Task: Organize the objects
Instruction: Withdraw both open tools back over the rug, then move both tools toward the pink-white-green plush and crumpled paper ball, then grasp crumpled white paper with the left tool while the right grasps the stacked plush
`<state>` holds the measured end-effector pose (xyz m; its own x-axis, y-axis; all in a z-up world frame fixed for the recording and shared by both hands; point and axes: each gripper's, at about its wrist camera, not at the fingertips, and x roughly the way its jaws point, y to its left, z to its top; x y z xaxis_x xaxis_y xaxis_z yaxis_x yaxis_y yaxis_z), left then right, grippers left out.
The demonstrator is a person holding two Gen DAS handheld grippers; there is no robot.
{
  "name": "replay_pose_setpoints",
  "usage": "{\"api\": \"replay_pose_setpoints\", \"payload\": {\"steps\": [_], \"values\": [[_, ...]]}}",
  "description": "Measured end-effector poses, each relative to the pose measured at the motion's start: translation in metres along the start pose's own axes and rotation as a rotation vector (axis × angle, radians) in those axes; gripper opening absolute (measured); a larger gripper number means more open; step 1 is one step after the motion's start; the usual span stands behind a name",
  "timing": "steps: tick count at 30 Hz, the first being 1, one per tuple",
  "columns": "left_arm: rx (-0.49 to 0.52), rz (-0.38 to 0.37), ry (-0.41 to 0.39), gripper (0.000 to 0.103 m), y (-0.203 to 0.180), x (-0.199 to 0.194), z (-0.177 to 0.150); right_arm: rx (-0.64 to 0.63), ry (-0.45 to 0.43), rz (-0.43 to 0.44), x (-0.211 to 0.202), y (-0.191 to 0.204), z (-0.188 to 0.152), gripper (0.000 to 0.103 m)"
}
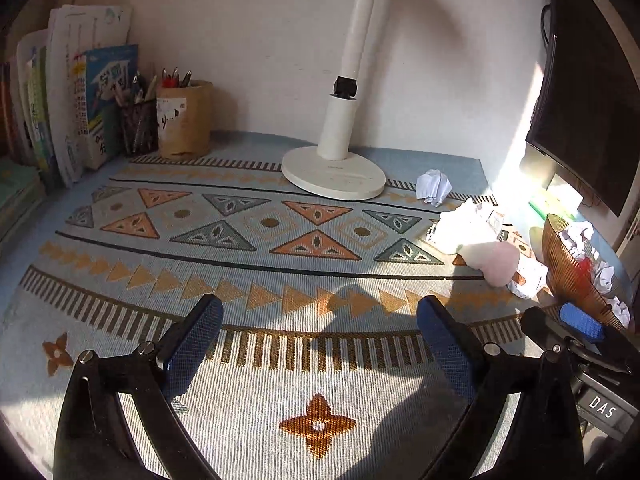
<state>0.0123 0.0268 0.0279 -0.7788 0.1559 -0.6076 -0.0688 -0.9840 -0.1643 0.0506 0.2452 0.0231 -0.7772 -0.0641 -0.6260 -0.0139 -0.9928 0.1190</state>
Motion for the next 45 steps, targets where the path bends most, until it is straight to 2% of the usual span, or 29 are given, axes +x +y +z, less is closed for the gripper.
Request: {"api": "replay_pose_setpoints", "payload": {"steps": [3,6,10,15,24,27,30,32,33,36,39,43,45], "values": [[0.006,-0.007,0.018,0.098,-0.003,0.003,-0.001,0.007,0.023,-0.011,0.005,-0.001,0.001,0.088],[0.013,0.018,0.019,0.098,-0.005,0.004,-0.002,0.059,-0.054,-0.065,-0.01,-0.01,0.0,0.088],[0.051,0.046,0.028,0.098,-0.012,0.007,-0.003,0.142,-0.119,-0.086,-0.023,-0.026,0.0,0.091],[0.121,0.064,0.037,0.098,-0.025,0.008,-0.006,0.163,-0.092,-0.074,-0.019,-0.031,0.003,0.091],[0.099,0.051,0.053,0.098,-0.021,0.01,-0.005,0.112,-0.078,-0.076,-0.014,-0.021,0.003,0.091],[0.113,-0.002,0.112,0.098,-0.023,0.019,0.002,0.089,-0.024,-0.033,-0.006,-0.02,0.007,0.091],[0.084,-0.143,0.168,0.097,-0.028,0.03,0.038,0.008,0.044,-0.01,0.006,-0.013,0.024,0.091],[0.086,-0.263,0.204,0.097,-0.04,0.042,0.074,-0.051,0.004,-0.019,0.003,-0.009,0.043,0.091],[0.08,-0.294,0.202,0.097,-0.047,0.05,0.092,-0.074,-0.017,-0.02,0.003,-0.009,0.054,0.091],[0.158,-0.292,0.17,0.097,-0.082,0.082,0.129,-0.129,-0.009,-0.072,0.021,-0.01,0.08,0.091],[0.229,-0.301,0.217,0.097,-0.116,0.131,0.142,-0.155,0.049,-0.08,0.053,-0.016,0.091,0.091],[0.226,-0.316,0.279,0.097,-0.135,0.192,0.145,-0.205,0.089,-0.068,0.083,-0.015,0.091,0.09],[0.21,-0.314,0.314,0.095,-0.14,0.217,0.145,-0.224,0.106,-0.07,0.095,-0.014,0.089,0.085]]}}
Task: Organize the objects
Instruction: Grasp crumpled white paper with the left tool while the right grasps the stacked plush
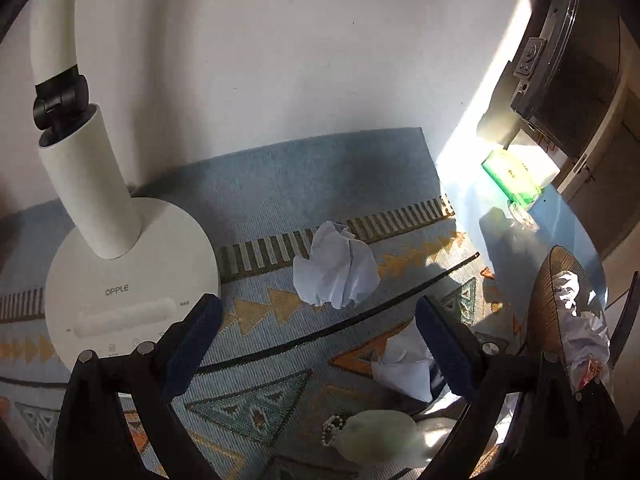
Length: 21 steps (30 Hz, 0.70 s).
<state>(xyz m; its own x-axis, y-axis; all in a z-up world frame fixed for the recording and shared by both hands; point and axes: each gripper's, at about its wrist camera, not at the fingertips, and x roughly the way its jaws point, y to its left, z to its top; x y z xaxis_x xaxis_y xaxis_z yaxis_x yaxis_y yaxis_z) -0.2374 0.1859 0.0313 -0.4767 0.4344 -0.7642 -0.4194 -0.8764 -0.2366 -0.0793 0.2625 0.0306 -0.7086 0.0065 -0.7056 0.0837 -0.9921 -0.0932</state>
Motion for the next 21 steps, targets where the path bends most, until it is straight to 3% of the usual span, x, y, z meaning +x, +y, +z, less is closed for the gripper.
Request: {"api": "replay_pose_setpoints", "payload": {"steps": [3,5,6,8,9,11,13,17,21], "values": [[-0.031,-0.046,0.039,0.078,0.003,0.026,0.007,-0.023,0.034,-0.014,0.015,0.002,-0.004,0.065],[-0.05,-0.07,0.058,0.067,0.004,0.038,0.009,-0.007,0.03,0.029,0.015,0.001,-0.008,0.05],[-0.057,-0.081,0.062,0.061,0.004,0.042,0.008,-0.011,0.022,0.027,0.014,0.002,-0.008,0.05],[-0.057,-0.133,0.06,0.037,0.002,0.044,0.005,-0.031,0.008,0.02,0.009,0.006,-0.009,0.041],[-0.052,-0.132,0.052,0.036,0.0,0.042,0.005,-0.032,0.001,0.029,0.005,0.008,-0.008,0.04],[-0.031,-0.086,0.023,0.036,-0.005,0.032,0.004,-0.014,-0.003,0.059,-0.002,0.006,-0.005,0.025],[-0.03,-0.093,0.005,0.036,-0.004,0.014,0.001,0.028,-0.004,0.112,-0.016,0.003,-0.001,0.019],[-0.033,-0.093,-0.049,0.036,0.0,-0.045,-0.013,0.137,-0.012,0.218,-0.054,0.0,-0.007,0.019],[-0.046,-0.025,-0.093,0.036,0.009,-0.114,-0.057,0.297,0.015,0.319,-0.079,-0.008,-0.032,0.019]]}}
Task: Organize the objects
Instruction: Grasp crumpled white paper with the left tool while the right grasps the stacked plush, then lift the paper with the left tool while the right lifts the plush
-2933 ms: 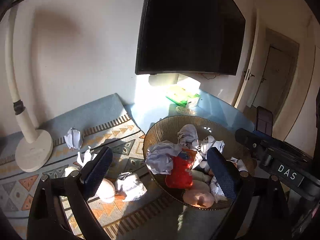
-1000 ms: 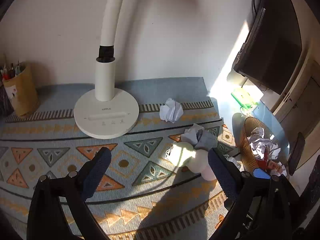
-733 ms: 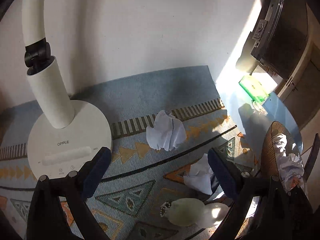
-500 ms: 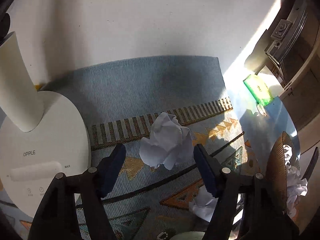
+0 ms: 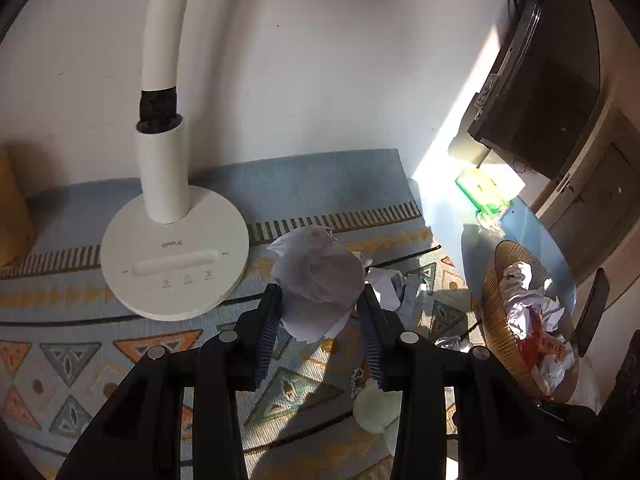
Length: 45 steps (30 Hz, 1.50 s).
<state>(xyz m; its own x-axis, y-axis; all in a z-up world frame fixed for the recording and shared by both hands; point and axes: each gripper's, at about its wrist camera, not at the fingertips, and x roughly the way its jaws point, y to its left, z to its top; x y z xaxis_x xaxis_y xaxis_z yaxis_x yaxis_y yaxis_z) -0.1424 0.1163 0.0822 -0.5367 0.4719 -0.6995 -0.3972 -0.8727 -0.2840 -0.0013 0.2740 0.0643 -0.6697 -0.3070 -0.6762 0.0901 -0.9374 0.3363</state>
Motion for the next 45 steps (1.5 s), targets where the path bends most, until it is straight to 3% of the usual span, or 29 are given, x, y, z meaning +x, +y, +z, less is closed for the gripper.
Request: {"api": "replay_pose_setpoints", "payload": {"steps": [3,6,7,8,10,18,20,21,23,24,26,29,34,38,43,45], "values": [[-0.057,0.078,0.013,0.036,0.019,-0.04,-0.049,-0.002,-0.008,-0.065,-0.009,0.002,-0.021,0.02],[-0.088,0.184,0.003,0.036,0.036,-0.07,-0.104,-0.047,0.014,-0.116,-0.013,0.002,-0.037,0.028],[-0.091,0.217,-0.002,0.036,0.041,-0.078,-0.12,-0.054,0.007,-0.137,-0.015,0.003,-0.042,0.04],[-0.097,0.235,-0.008,0.036,0.044,-0.083,-0.134,-0.06,-0.004,-0.161,-0.016,0.001,-0.047,0.062],[-0.113,0.234,-0.031,0.036,0.048,-0.088,-0.155,-0.072,-0.035,-0.181,-0.019,0.001,-0.057,0.077],[-0.098,0.221,-0.129,0.036,0.046,-0.086,-0.171,-0.064,-0.001,-0.25,0.011,-0.014,-0.056,0.077],[-0.094,0.21,-0.127,0.036,0.046,-0.089,-0.175,-0.061,0.052,-0.262,0.031,-0.016,-0.048,0.077],[-0.095,0.212,-0.129,0.036,0.045,-0.09,-0.176,-0.058,0.077,-0.26,0.041,-0.015,-0.045,0.075],[-0.098,0.209,-0.135,0.037,0.046,-0.091,-0.177,-0.07,0.113,-0.28,0.055,-0.013,-0.041,0.055],[-0.1,0.208,-0.136,0.037,0.047,-0.091,-0.177,-0.086,0.115,-0.306,0.058,-0.01,-0.041,0.051],[-0.104,0.203,-0.139,0.037,0.047,-0.092,-0.177,-0.087,0.111,-0.267,0.055,-0.005,-0.041,0.048],[-0.105,0.196,-0.141,0.037,0.048,-0.092,-0.177,-0.064,0.099,-0.188,0.037,0.005,-0.048,0.048],[-0.099,0.192,-0.136,0.038,0.047,-0.091,-0.177,-0.071,0.169,-0.183,0.043,0.004,-0.062,0.05],[-0.098,0.195,-0.136,0.039,0.047,-0.091,-0.177,-0.103,0.139,-0.215,0.034,0.009,-0.066,0.08],[-0.103,0.198,-0.13,0.039,0.048,-0.09,-0.177,-0.124,0.12,-0.261,0.041,0.01,-0.062,0.08],[-0.101,0.202,-0.129,0.039,0.047,-0.09,-0.177,-0.118,0.119,-0.261,0.047,0.009,-0.061,0.072]]}}
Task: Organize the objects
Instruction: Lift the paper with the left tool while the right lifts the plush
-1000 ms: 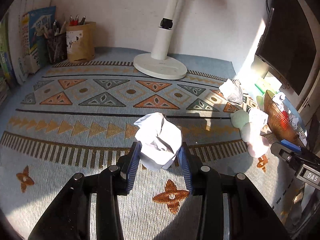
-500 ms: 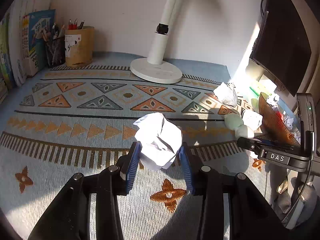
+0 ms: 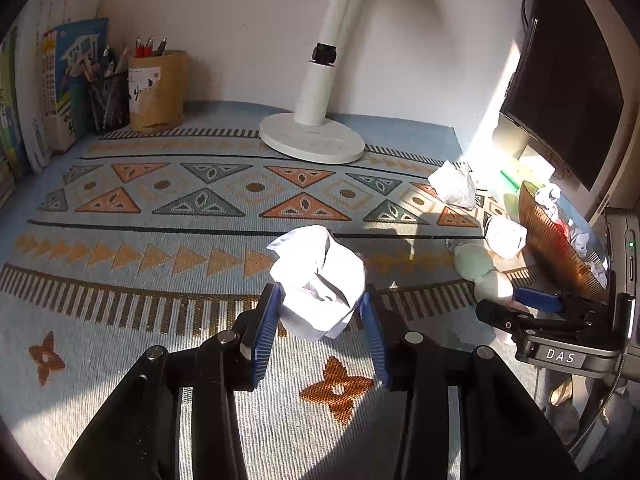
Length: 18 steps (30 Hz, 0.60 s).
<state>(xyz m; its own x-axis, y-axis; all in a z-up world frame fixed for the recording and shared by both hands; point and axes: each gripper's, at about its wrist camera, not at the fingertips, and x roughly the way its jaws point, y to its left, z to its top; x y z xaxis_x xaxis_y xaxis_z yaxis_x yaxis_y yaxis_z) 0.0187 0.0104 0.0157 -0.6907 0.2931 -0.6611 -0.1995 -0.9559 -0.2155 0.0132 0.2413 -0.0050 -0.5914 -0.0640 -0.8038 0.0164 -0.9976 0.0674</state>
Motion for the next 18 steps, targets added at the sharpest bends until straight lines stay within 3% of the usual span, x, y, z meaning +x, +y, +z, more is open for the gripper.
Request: {"api": "replay_pose_setpoints", "payload": {"steps": [2,3,8,14,15,18], "values": [[0.002,0.003,0.003,0.039,-0.001,0.001,0.0,-0.002,-0.011,-0.012,0.0,0.0,0.0,0.052],[0.004,0.003,0.004,0.039,-0.001,0.001,0.0,-0.002,-0.018,0.003,-0.001,0.0,-0.001,0.047],[0.02,0.011,0.008,0.039,-0.004,0.002,-0.001,0.015,-0.047,0.012,-0.008,-0.001,-0.004,0.047],[0.093,0.072,0.017,0.038,-0.023,0.003,-0.001,0.075,-0.166,0.105,-0.051,-0.017,-0.015,0.047],[0.102,0.069,0.018,0.038,-0.028,0.002,-0.001,0.088,-0.186,0.104,-0.061,-0.023,-0.016,0.047],[0.08,-0.032,0.014,0.038,-0.051,-0.004,0.003,0.129,-0.253,0.093,-0.096,-0.046,-0.008,0.047]]}}
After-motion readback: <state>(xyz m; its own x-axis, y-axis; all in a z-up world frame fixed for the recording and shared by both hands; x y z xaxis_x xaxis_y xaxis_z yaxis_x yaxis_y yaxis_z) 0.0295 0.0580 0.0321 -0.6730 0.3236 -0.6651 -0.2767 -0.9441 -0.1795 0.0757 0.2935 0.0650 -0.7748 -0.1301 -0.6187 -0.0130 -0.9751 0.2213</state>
